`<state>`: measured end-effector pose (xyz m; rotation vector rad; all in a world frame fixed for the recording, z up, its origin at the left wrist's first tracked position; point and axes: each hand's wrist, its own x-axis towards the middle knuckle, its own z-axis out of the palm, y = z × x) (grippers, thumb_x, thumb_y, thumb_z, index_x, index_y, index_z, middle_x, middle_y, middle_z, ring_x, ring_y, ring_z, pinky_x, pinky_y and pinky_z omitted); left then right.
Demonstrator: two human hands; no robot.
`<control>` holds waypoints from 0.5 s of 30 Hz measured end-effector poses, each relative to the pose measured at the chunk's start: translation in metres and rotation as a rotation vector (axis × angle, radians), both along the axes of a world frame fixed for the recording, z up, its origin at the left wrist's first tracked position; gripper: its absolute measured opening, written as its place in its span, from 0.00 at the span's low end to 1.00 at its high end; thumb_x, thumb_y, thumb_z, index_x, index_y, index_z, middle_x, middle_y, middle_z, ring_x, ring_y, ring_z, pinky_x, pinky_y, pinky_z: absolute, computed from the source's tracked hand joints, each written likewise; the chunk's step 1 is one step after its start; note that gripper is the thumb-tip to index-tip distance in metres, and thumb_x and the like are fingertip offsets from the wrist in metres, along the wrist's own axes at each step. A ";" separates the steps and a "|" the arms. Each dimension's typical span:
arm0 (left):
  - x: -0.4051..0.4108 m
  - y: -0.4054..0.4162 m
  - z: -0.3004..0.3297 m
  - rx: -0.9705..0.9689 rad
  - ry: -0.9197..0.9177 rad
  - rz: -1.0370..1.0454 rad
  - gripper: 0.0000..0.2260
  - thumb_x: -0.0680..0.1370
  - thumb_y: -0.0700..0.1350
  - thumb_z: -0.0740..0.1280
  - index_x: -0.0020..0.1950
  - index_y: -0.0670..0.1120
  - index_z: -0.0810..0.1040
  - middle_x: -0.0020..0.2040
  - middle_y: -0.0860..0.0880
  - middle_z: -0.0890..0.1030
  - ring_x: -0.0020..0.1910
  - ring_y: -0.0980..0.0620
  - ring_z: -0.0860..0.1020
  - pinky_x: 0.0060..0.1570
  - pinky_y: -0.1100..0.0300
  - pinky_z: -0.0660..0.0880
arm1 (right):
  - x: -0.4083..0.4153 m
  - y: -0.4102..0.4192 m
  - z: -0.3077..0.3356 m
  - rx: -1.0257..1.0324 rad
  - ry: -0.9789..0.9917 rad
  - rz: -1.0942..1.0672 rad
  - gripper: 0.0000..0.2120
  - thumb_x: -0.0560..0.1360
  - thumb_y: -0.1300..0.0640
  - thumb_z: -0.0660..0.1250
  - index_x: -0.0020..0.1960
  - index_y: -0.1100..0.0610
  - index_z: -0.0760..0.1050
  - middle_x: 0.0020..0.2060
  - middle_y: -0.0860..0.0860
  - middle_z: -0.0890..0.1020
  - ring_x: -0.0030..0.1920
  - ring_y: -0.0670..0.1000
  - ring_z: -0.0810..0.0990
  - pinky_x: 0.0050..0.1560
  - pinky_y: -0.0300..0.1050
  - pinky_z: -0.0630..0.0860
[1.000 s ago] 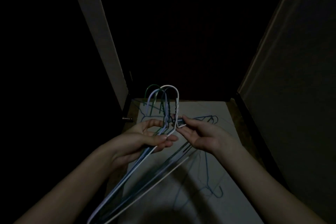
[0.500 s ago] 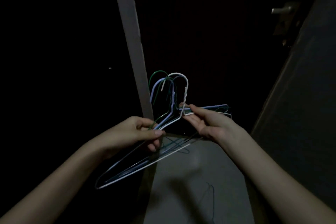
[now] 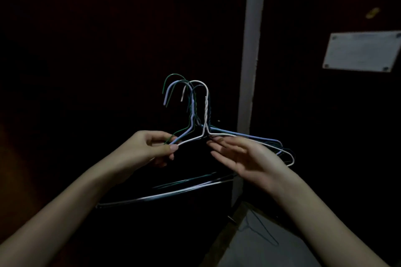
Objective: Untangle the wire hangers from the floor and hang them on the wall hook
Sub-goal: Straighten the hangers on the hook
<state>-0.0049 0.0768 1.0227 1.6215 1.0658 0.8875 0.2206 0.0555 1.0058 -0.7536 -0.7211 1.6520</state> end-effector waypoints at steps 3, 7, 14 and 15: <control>-0.039 -0.021 0.021 0.019 0.002 0.104 0.05 0.74 0.38 0.68 0.49 0.41 0.80 0.31 0.49 0.78 0.29 0.59 0.75 0.30 0.68 0.73 | -0.036 -0.005 0.005 0.162 -0.270 0.031 0.10 0.75 0.64 0.64 0.57 0.63 0.72 0.53 0.58 0.82 0.52 0.53 0.82 0.50 0.45 0.80; -0.095 -0.042 0.044 0.046 0.004 0.220 0.06 0.73 0.38 0.68 0.50 0.41 0.80 0.32 0.49 0.79 0.32 0.58 0.77 0.32 0.67 0.74 | -0.079 -0.011 0.021 0.441 -0.610 -0.049 0.09 0.74 0.63 0.66 0.54 0.60 0.74 0.47 0.58 0.83 0.43 0.48 0.82 0.43 0.39 0.79; -0.196 -0.073 0.075 0.078 0.049 0.317 0.28 0.51 0.59 0.81 0.44 0.45 0.84 0.36 0.46 0.82 0.35 0.56 0.80 0.33 0.66 0.76 | -0.168 0.011 0.048 1.127 -1.238 -0.352 0.15 0.70 0.57 0.72 0.56 0.53 0.75 0.49 0.41 0.75 0.54 0.42 0.70 0.55 0.29 0.64; -0.212 -0.077 0.079 0.080 0.062 0.332 0.31 0.47 0.61 0.80 0.44 0.46 0.84 0.36 0.47 0.82 0.35 0.56 0.80 0.33 0.66 0.76 | -0.184 0.015 0.051 1.179 -1.271 -0.342 0.18 0.70 0.56 0.72 0.58 0.54 0.74 0.51 0.42 0.74 0.56 0.43 0.68 0.58 0.31 0.63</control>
